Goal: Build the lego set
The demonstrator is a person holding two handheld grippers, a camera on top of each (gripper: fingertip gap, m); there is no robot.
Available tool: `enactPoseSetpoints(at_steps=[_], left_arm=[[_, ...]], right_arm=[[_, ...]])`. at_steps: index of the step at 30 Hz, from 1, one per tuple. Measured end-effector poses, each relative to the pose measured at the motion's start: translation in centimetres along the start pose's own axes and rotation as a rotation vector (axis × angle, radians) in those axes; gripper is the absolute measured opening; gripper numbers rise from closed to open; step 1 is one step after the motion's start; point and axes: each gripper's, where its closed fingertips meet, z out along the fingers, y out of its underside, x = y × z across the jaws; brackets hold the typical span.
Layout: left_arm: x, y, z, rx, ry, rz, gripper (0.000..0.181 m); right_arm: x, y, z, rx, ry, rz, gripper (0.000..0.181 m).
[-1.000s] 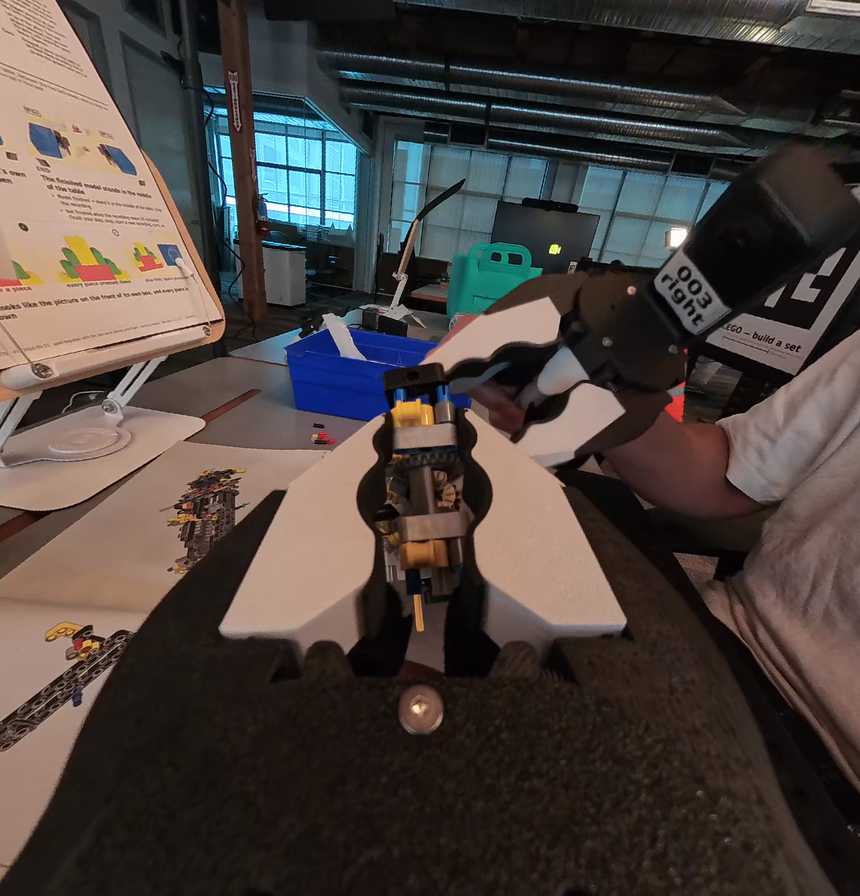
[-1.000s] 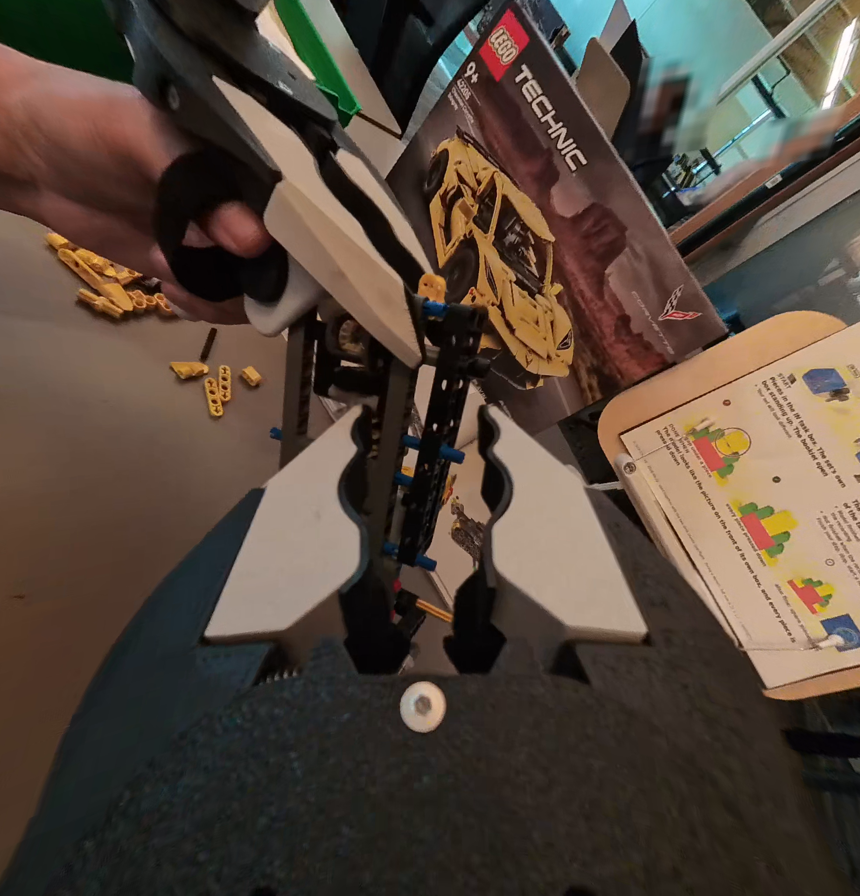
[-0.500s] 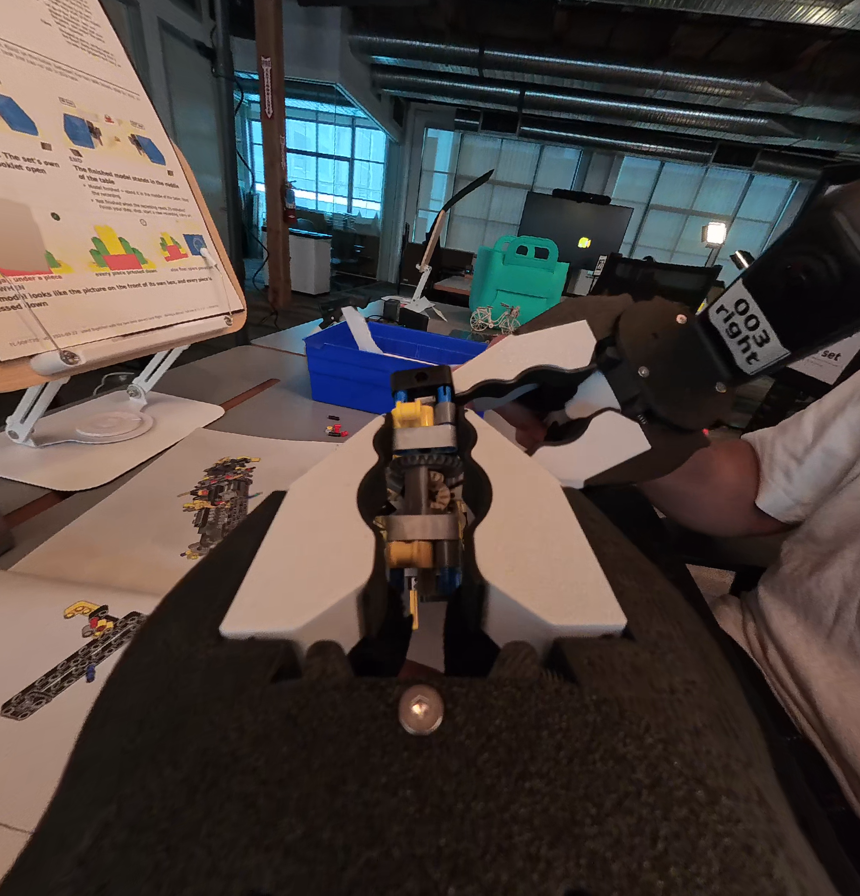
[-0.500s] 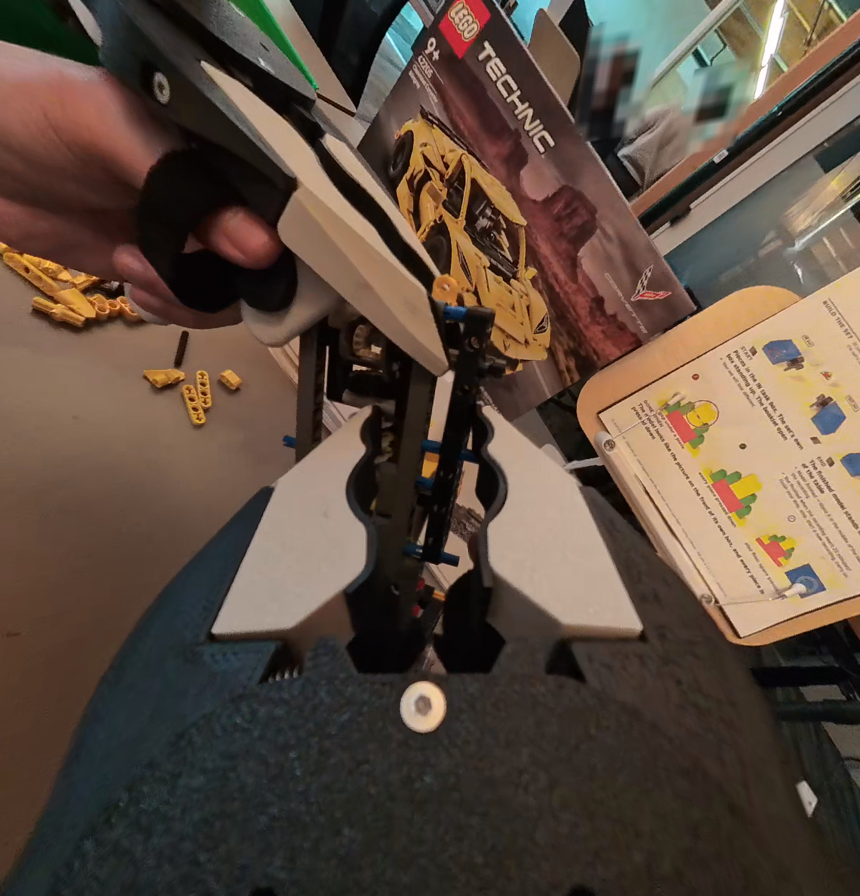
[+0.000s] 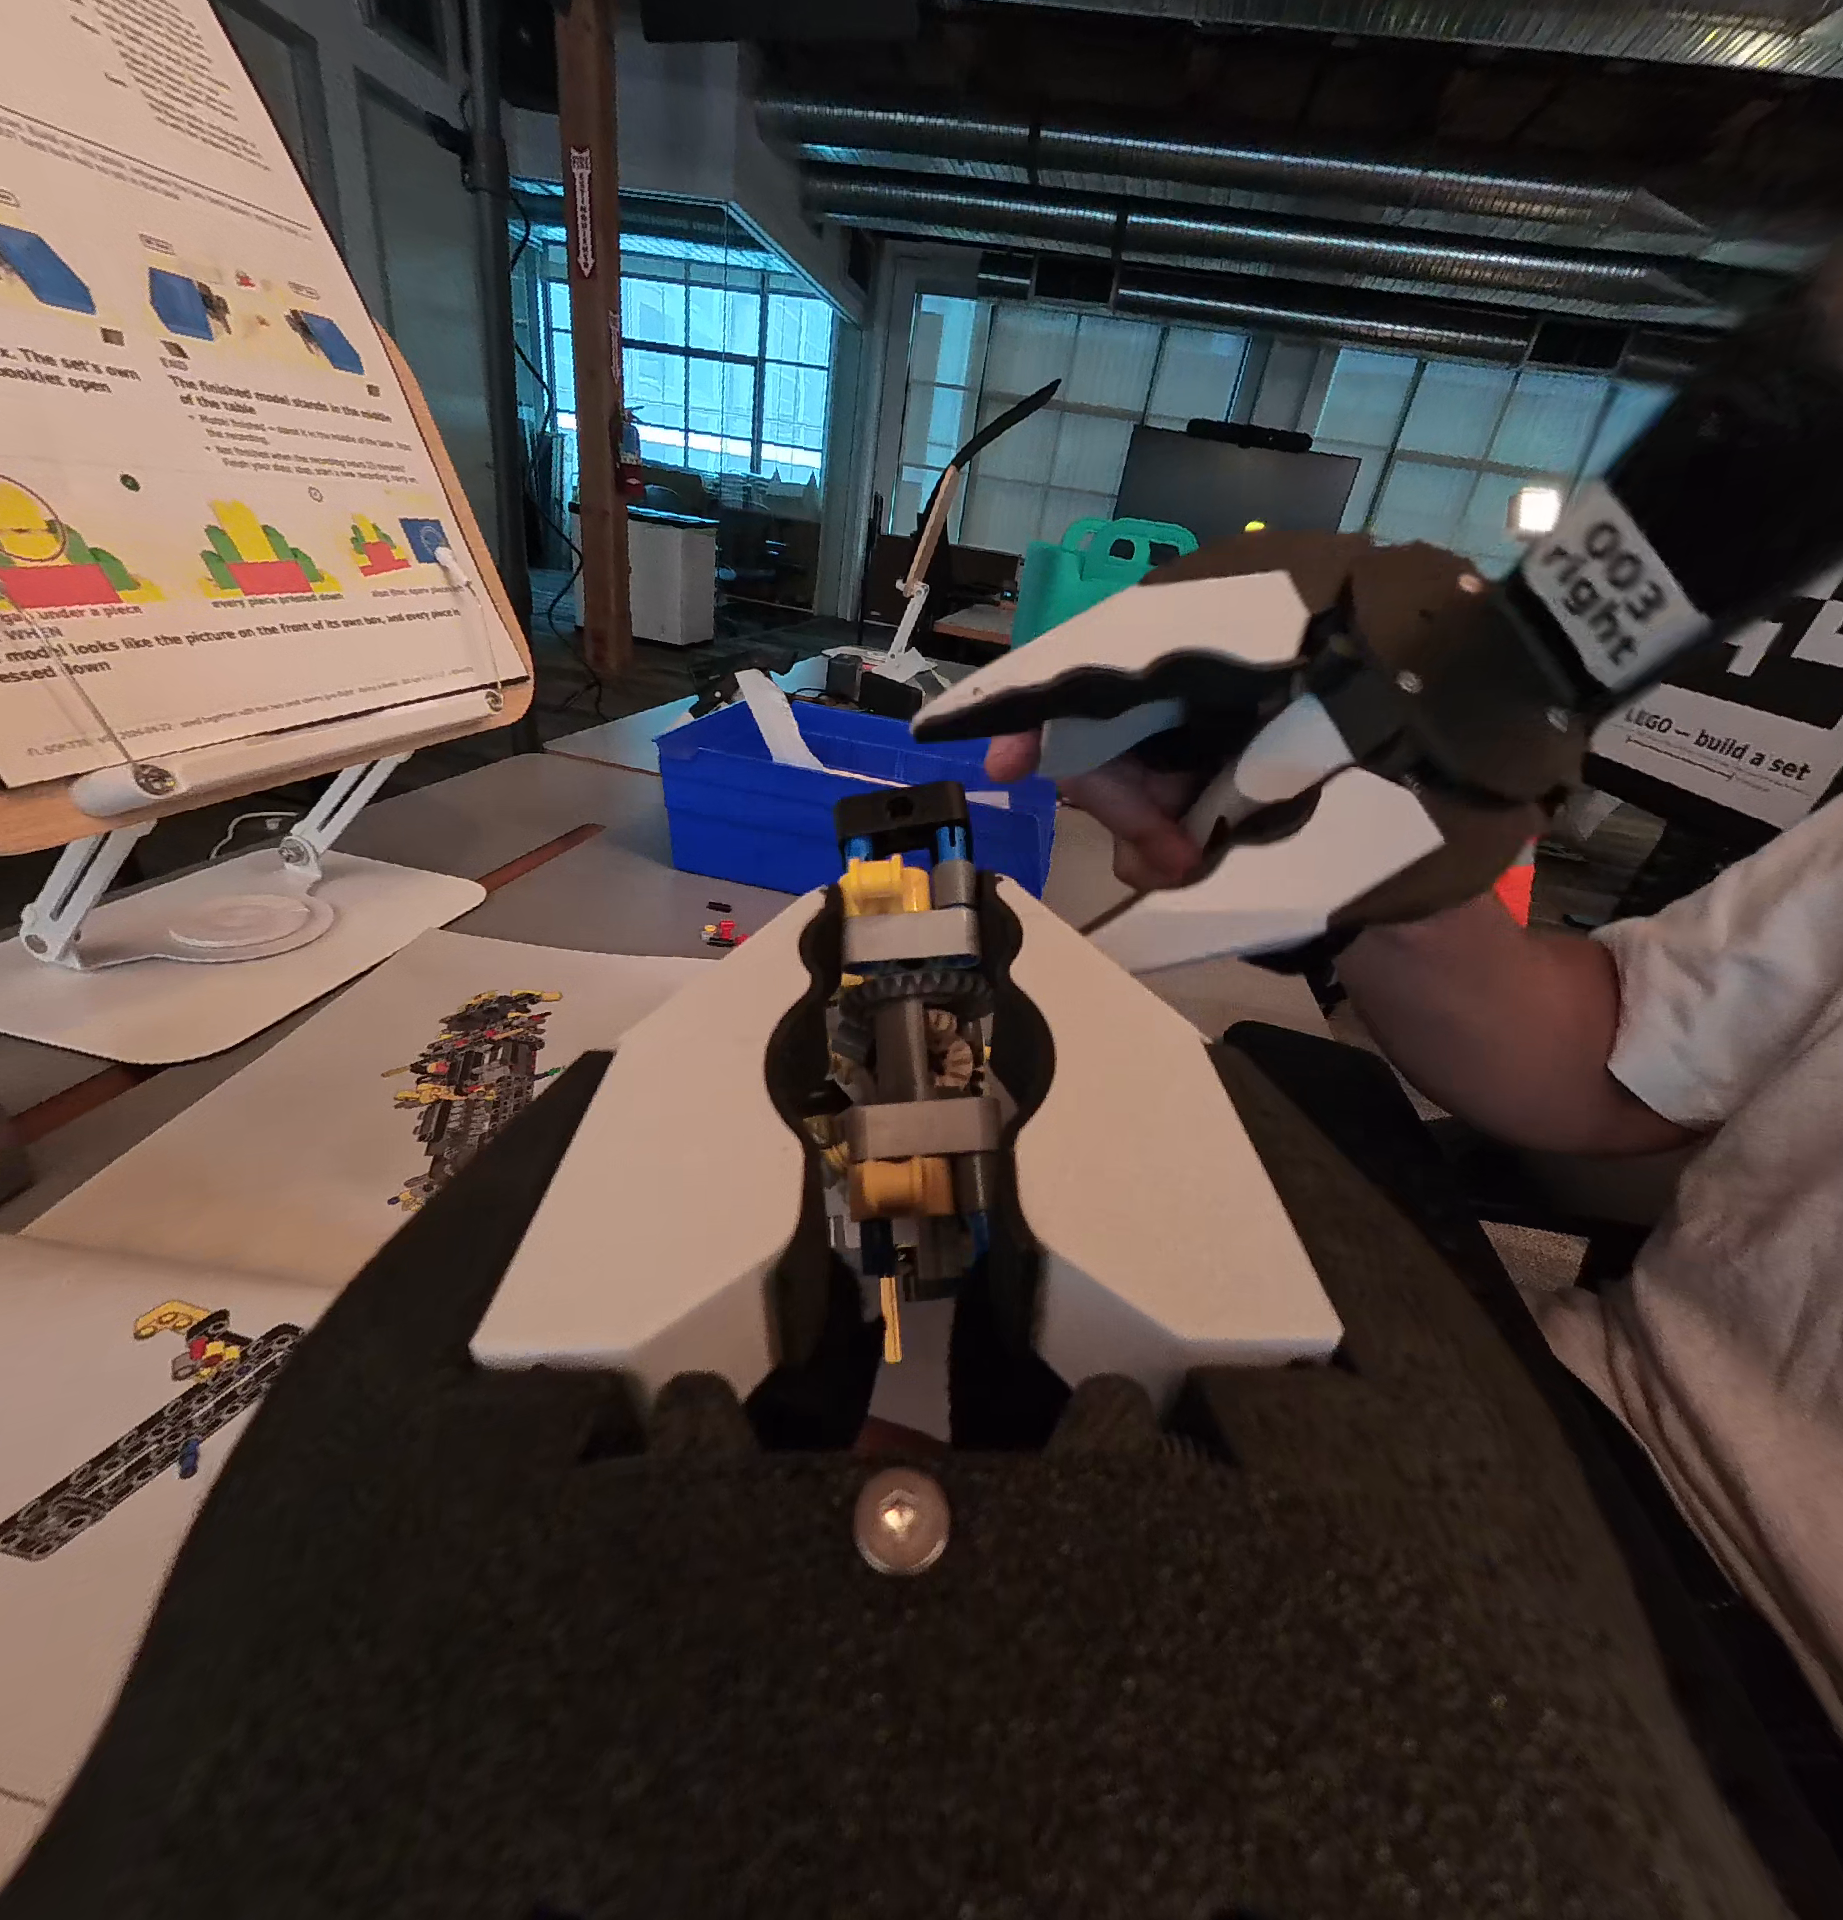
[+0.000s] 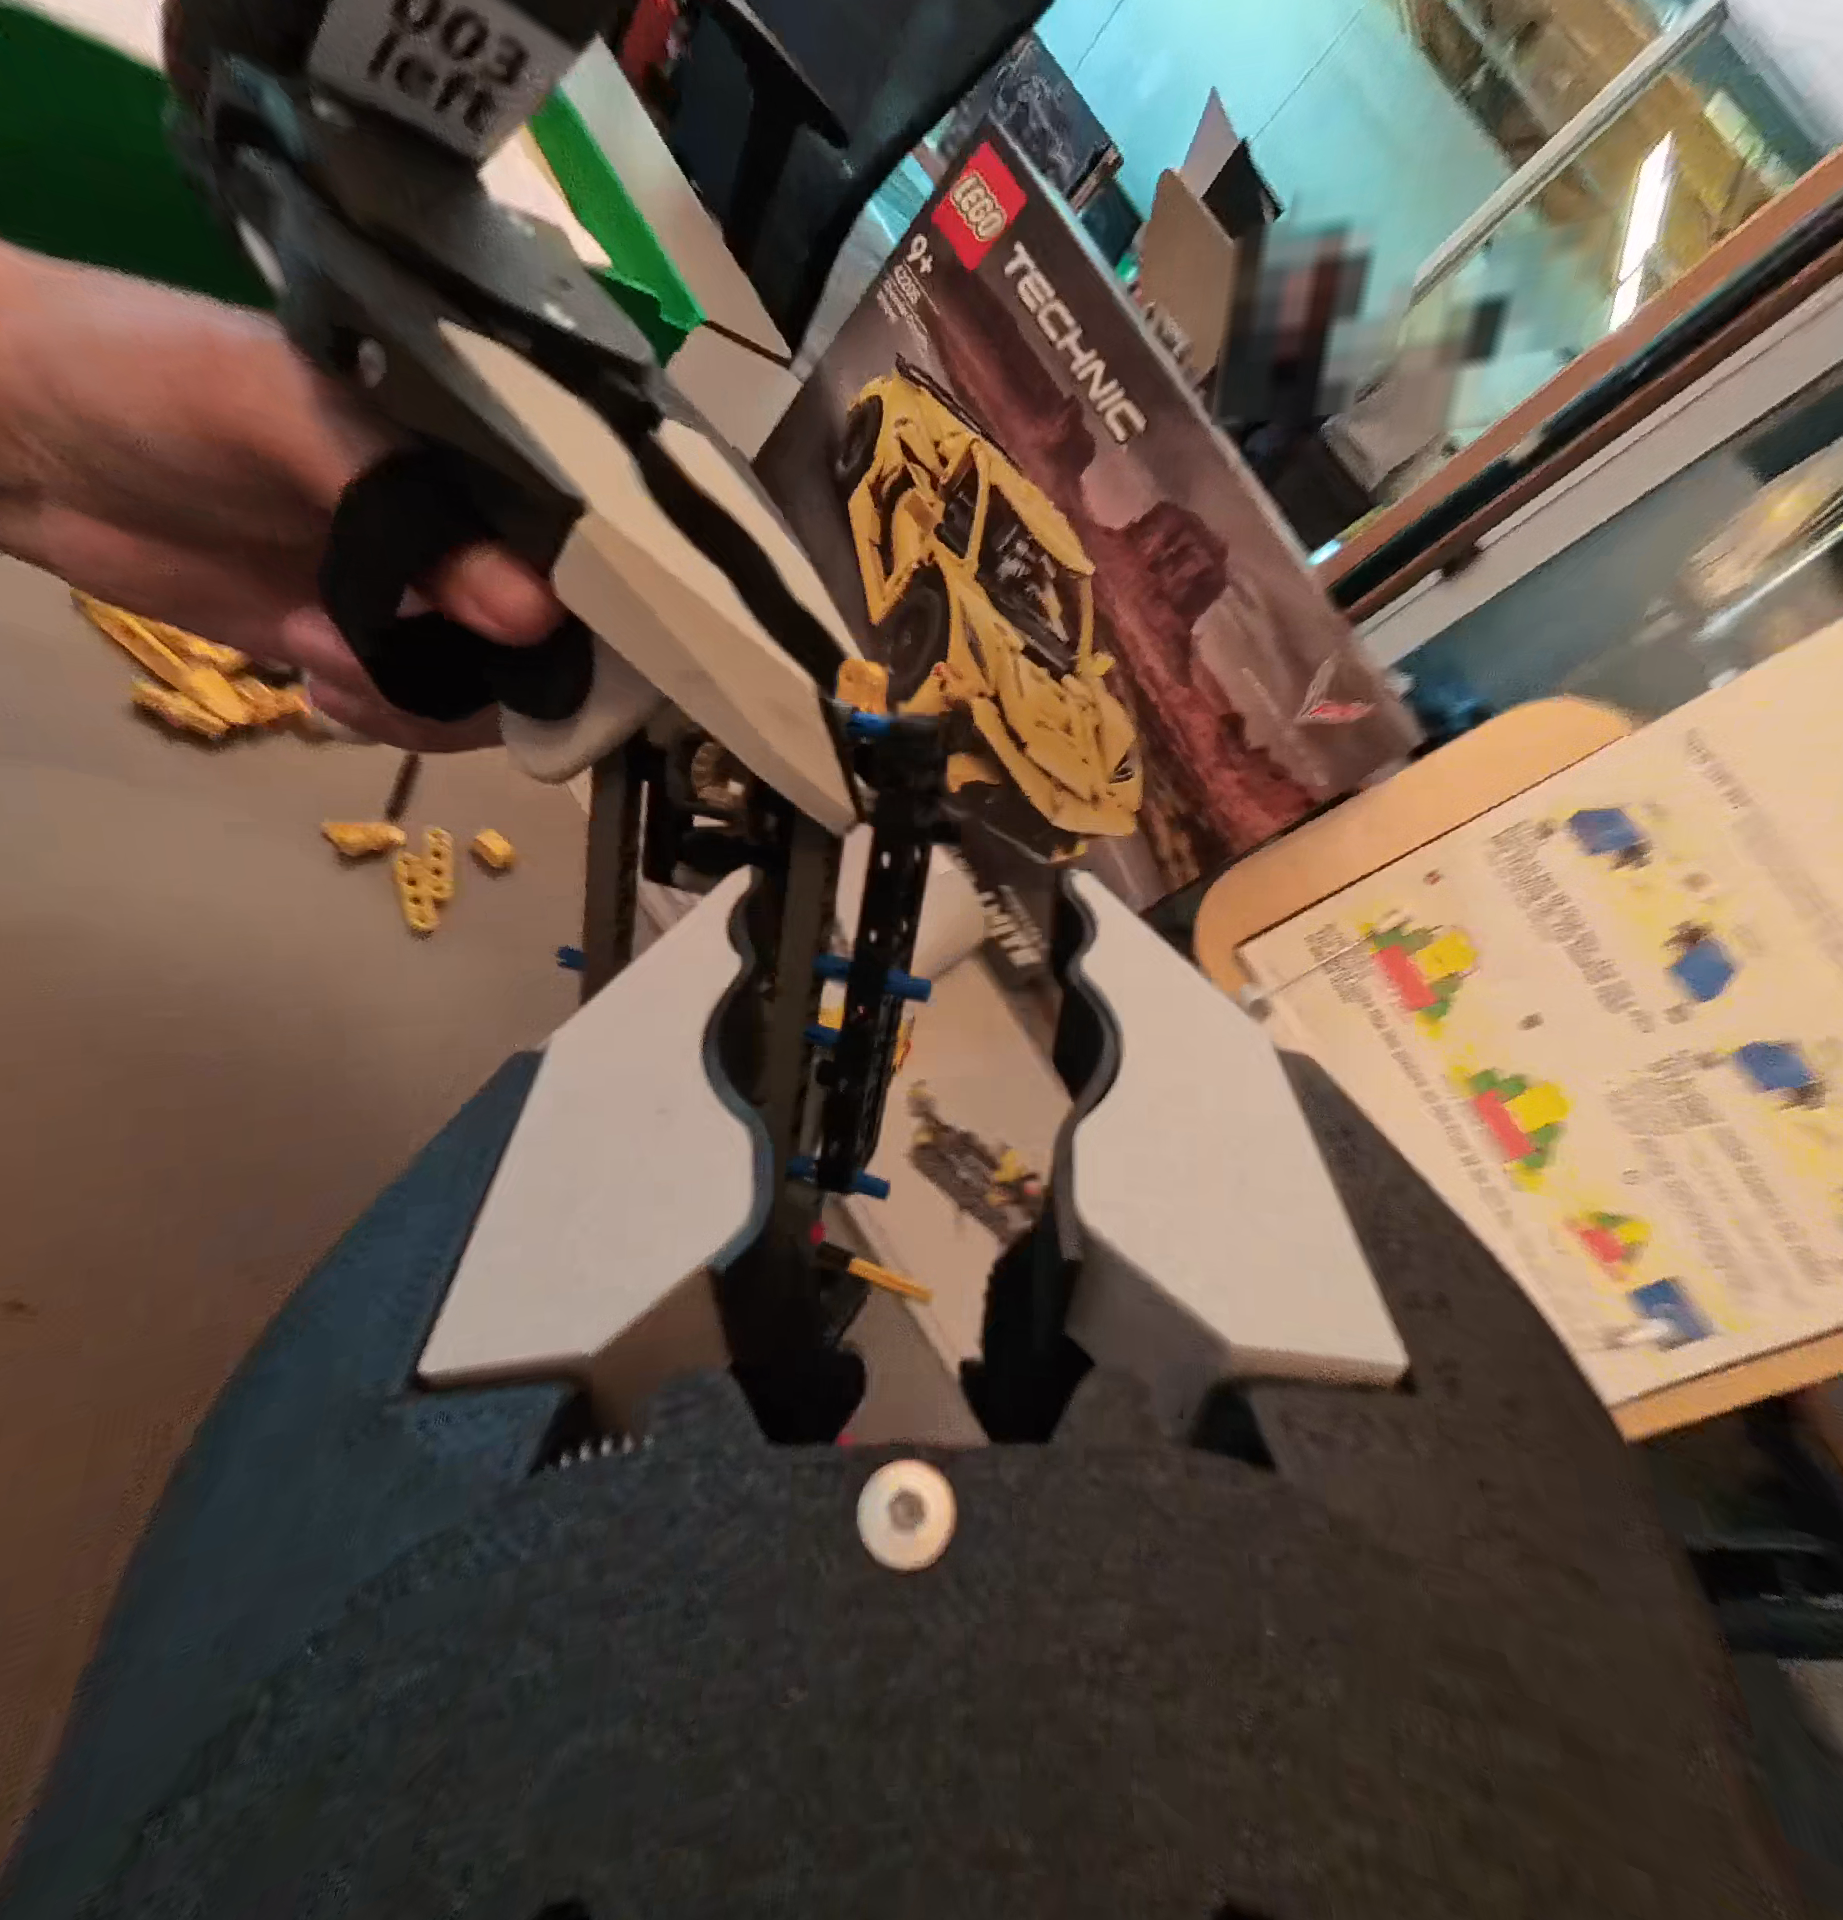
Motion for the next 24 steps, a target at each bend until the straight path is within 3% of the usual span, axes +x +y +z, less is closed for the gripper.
enactPoseSetpoints(at_steps=[4,15,24], left_arm=[[0.0,0.0,0.0,-0.009,-0.009,-0.009,0.025],[0.2,-0.1,0.3,-0.019,-0.053,-0.011,0.025],[0.4,0.4,0.9,-0.046,-0.091,0.029,0.025]], right_arm=[[-1.4,-1.4,0.7,0.015,0.065,-0.175,0.045],[-1.6,-1.5,1.7,0.031,0.131,-0.129,0.045],[-1.3,-1.4,1.1,0.079,0.189,-0.164,0.032]])
